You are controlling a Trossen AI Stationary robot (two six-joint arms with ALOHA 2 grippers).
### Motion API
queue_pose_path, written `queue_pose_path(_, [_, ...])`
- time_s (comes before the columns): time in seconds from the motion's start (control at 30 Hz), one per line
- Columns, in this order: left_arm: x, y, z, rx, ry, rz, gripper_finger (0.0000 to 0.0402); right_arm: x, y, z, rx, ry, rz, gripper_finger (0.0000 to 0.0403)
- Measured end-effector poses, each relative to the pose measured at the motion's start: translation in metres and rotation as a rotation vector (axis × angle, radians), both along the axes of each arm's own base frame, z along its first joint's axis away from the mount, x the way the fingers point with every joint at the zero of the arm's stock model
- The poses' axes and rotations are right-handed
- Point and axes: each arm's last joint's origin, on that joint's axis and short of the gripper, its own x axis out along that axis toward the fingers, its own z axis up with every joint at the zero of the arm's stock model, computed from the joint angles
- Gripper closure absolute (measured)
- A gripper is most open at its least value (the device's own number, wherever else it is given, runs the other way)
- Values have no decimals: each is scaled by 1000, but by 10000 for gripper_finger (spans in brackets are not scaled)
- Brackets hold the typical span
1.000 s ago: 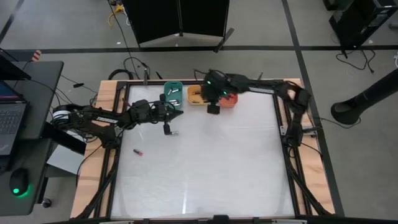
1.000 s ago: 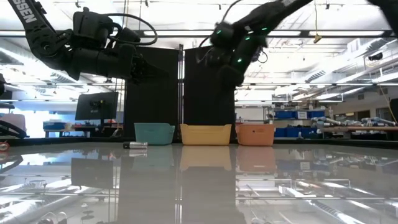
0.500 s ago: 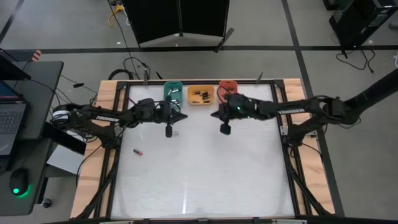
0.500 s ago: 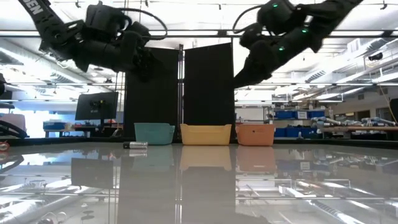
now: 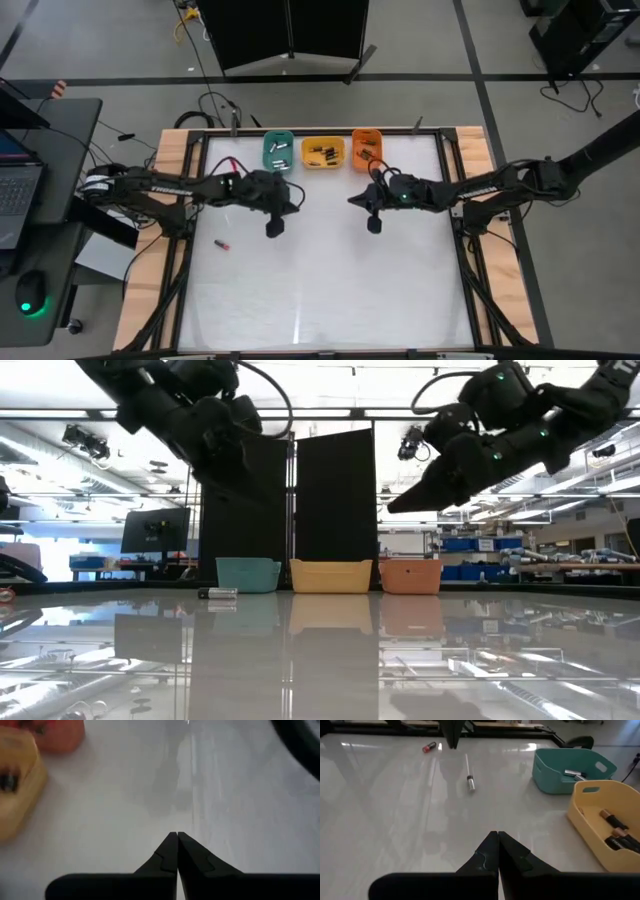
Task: Sort batteries
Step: Put the silver battery into the green bin
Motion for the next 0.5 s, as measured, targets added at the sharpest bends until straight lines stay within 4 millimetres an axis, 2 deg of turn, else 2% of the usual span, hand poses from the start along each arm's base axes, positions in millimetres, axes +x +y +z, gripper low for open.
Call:
queue_pose_path(0.23, [-12, -13, -14, -50, 214, 113, 372, -5, 1, -6, 6, -32, -4, 394])
queue_pose_path(0.37, [-23, -13, -22, -42, 354, 159, 351, -5, 1, -5, -1, -40, -2, 394])
queue_pose_path(0.5, [-28, -14, -25, -41, 412, 165, 326, -5, 1, -4, -4, -46, -1, 394])
